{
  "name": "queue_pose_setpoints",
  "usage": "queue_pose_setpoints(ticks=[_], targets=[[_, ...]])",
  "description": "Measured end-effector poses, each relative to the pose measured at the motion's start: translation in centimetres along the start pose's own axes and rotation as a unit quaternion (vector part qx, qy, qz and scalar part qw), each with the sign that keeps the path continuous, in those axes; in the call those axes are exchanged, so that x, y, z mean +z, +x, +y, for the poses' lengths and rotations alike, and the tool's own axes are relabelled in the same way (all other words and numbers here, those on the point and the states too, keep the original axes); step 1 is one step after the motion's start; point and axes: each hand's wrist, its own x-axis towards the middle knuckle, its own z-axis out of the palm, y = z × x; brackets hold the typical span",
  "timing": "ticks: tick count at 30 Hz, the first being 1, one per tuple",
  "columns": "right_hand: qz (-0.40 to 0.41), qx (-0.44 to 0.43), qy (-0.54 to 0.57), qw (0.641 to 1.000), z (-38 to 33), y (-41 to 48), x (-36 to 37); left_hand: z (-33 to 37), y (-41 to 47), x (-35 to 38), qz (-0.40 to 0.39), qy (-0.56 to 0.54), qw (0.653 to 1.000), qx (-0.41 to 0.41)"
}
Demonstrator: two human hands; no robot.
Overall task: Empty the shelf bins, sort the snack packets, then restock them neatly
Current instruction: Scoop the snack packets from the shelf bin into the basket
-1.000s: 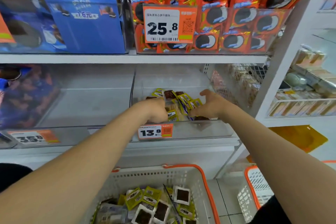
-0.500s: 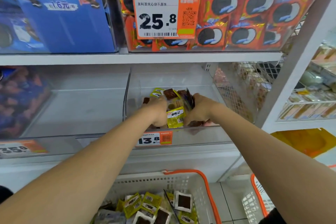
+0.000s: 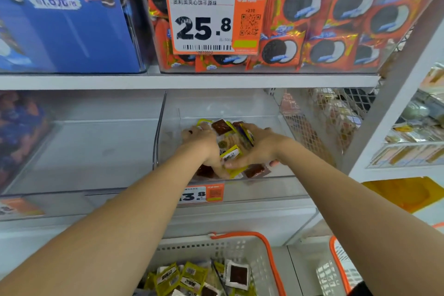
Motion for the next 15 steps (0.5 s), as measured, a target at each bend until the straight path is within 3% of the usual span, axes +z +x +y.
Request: queue_pose_setpoints(ticks=[2, 7, 11, 15], targets=[[0.028, 0.017, -0.029, 0.999, -0.1, 0.7, 0.4, 0.5, 0.0, 0.0, 0.035, -0.039, 0.998, 0.038], [0.035, 0.031, 0.07, 0.996, 0.4, 1.5, -0.1, 0.7, 0.0, 0.9, 0.03, -0.12, 0.988, 0.088], [0.018, -0.013, 0.17, 0.985, 0.0, 0.4, -0.2, 0.9, -0.5, 0.6, 0.001, -0.095, 0.991, 0.094], [-0.018, -0.035, 0.16, 0.986, -0.1, -0.2, 0.4, -0.1, -1.1, 0.3, -0.019, -0.07, 0.994, 0.085]])
